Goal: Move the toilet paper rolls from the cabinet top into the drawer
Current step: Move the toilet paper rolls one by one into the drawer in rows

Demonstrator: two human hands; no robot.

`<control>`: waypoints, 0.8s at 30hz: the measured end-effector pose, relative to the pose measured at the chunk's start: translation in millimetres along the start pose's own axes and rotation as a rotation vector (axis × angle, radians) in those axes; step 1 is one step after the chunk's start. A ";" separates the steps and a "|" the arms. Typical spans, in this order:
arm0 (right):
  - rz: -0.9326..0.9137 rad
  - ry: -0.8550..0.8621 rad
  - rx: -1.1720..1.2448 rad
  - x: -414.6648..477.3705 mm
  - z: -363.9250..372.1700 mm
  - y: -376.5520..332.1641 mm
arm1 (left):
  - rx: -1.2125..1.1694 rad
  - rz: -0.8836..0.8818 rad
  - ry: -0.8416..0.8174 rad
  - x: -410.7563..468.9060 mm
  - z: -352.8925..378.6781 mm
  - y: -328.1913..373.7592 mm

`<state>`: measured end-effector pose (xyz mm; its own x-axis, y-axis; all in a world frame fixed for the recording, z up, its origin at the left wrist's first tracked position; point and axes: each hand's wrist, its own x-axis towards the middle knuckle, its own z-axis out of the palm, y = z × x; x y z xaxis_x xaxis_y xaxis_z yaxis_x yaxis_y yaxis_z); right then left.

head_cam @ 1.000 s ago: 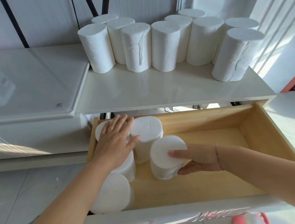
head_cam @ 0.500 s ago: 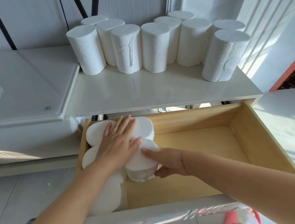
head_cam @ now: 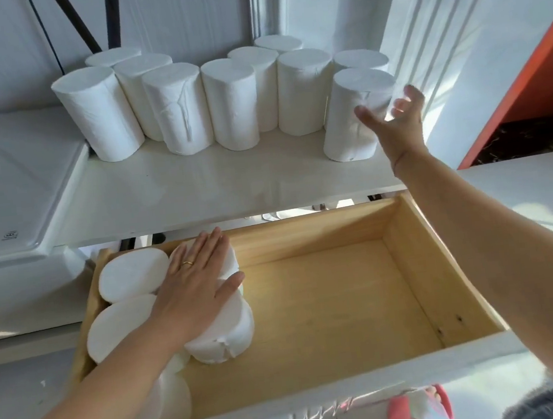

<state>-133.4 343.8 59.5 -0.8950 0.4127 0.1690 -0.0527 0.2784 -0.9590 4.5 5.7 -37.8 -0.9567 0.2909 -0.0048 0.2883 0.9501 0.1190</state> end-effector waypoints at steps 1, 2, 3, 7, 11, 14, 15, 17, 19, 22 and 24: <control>0.012 -0.064 0.005 8.3 -1.3 3.6 | 0.001 -0.005 -0.002 1.8 0.0 2.4; 0.015 -0.110 0.006 14.4 -1.0 6.7 | 0.001 -0.009 -0.003 3.8 0.2 4.7; 0.013 -0.141 0.011 19.3 0.0 9.5 | 0.003 -0.010 -0.002 5.6 0.5 6.6; 0.001 -0.305 0.056 31.2 6.9 14.0 | 0.017 -0.009 0.004 10.0 2.5 9.6; 0.010 -0.486 0.051 31.7 20.0 9.7 | 0.015 -0.003 -0.006 10.6 3.9 7.4; -0.002 -0.471 0.054 18.5 31.4 2.7 | 0.001 0.005 -0.004 10.7 3.5 7.5; -0.021 -0.493 0.053 10.3 33.9 0.1 | 0.002 0.007 -0.009 10.1 3.3 7.9; -0.085 -0.594 0.069 -12.4 38.4 -4.5 | -0.005 0.012 -0.013 9.1 3.5 7.6; -0.121 -0.735 0.087 -41.0 42.8 -9.5 | -0.020 0.027 -0.010 8.6 2.9 6.2; -0.130 -0.922 0.131 -75.5 43.0 -13.6 | -0.030 0.065 -0.015 7.9 1.8 1.4; -0.132 -1.014 0.150 -89.5 36.9 -11.9 | -0.029 0.093 -0.019 7.1 0.9 -2.6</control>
<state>-69.1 271.6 47.4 -0.8274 -0.5572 0.0705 -0.1702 0.1292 -0.9769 -3.0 5.4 -39.0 -0.9247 0.3804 -0.0114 0.3747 0.9152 0.1484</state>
